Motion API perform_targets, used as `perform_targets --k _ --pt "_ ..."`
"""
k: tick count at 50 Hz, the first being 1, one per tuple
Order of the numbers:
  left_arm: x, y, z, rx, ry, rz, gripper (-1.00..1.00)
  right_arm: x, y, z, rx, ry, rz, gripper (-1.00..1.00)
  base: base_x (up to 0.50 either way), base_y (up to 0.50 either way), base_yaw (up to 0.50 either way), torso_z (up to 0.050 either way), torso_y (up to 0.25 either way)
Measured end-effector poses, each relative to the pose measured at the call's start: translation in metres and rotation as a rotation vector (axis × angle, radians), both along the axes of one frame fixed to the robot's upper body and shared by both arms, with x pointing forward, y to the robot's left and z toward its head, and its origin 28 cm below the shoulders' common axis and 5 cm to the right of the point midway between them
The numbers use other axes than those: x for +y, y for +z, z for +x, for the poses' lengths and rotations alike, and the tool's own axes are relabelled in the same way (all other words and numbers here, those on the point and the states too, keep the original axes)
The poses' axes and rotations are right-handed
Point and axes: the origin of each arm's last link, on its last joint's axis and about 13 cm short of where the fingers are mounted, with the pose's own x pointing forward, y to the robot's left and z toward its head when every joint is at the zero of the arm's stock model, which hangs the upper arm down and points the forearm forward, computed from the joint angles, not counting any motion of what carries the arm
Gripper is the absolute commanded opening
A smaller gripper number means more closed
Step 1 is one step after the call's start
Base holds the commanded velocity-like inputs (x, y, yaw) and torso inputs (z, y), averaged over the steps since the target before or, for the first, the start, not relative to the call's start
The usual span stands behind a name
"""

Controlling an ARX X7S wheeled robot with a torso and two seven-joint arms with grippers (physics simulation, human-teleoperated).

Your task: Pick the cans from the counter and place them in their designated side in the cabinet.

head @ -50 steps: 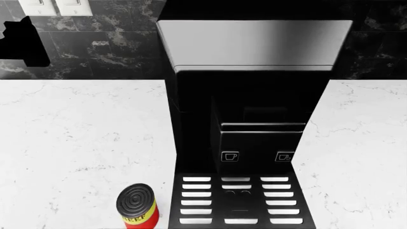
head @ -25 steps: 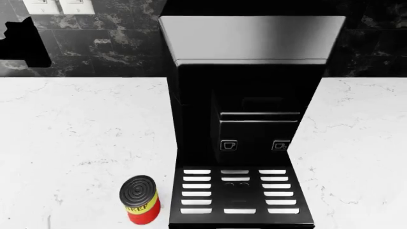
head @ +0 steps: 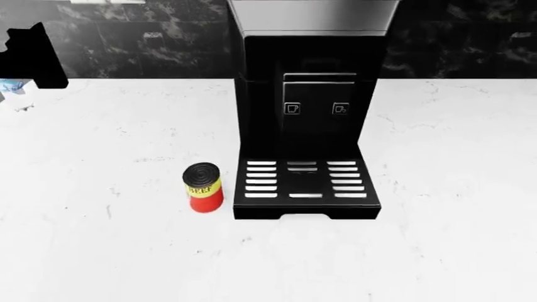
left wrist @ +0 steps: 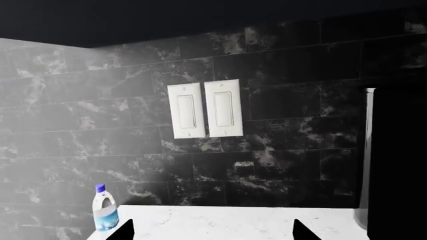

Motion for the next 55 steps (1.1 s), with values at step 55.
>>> perform_targets --k 55 --pt "0.0 0.0 0.0 0.043 -0.123 -0.029 1.0 -0.004 -0.013 0.018 -0.12 0.293 -0.05 1.0 -0.1 0.0 0.0 0.0 0.0"
